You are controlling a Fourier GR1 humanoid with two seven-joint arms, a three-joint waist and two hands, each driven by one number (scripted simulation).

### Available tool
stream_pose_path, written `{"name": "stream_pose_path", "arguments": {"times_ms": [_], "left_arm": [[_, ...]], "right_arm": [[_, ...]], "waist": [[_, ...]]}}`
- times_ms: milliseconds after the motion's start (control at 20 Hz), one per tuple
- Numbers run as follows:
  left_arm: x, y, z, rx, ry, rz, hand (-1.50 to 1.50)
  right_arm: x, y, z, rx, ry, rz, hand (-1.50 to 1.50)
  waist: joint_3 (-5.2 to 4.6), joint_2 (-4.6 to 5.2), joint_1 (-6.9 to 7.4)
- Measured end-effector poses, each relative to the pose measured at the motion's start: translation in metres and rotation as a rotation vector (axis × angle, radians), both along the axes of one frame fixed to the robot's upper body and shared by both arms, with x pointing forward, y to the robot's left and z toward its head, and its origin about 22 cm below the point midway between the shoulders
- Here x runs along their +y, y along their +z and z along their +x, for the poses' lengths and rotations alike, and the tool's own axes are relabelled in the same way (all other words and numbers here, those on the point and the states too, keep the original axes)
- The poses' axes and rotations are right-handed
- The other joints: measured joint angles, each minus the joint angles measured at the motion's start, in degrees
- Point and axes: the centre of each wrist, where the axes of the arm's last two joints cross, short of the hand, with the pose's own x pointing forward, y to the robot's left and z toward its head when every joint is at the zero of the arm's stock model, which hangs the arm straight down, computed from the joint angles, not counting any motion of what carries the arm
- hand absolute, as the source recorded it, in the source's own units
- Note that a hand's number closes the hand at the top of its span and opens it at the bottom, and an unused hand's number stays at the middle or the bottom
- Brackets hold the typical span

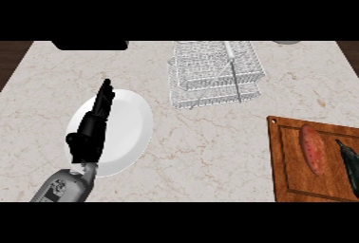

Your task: Pick the eggplant from the cutting board and place it in the tiered basket

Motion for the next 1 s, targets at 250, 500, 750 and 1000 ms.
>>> {"name": "stream_pose_path", "arguments": {"times_ms": [250,500,750,1000], "left_arm": [[0.001,-0.001,-0.002,-0.001,-0.001,0.0,0.0],[-0.001,-0.003,-0.002,0.002,-0.004,-0.003,0.0],[-0.002,-0.001,-0.002,0.002,-0.006,-0.001,0.0],[-0.006,0.002,-0.003,0.0,-0.013,0.002,0.0]], "right_arm": [[0.002,-0.009,0.0,0.002,0.025,-0.066,-1.5],[0.006,-0.023,0.001,-0.06,0.091,-0.103,-1.5],[-0.008,-0.046,-0.002,-0.13,0.126,-0.143,-1.5],[-0.034,-0.078,-0.005,-0.137,0.11,-0.172,-1.5]], "waist": [[0.03,0.03,0.14],[0.03,0.06,0.21],[-0.08,0.02,0.21],[-0.15,0.04,0.44]]}}
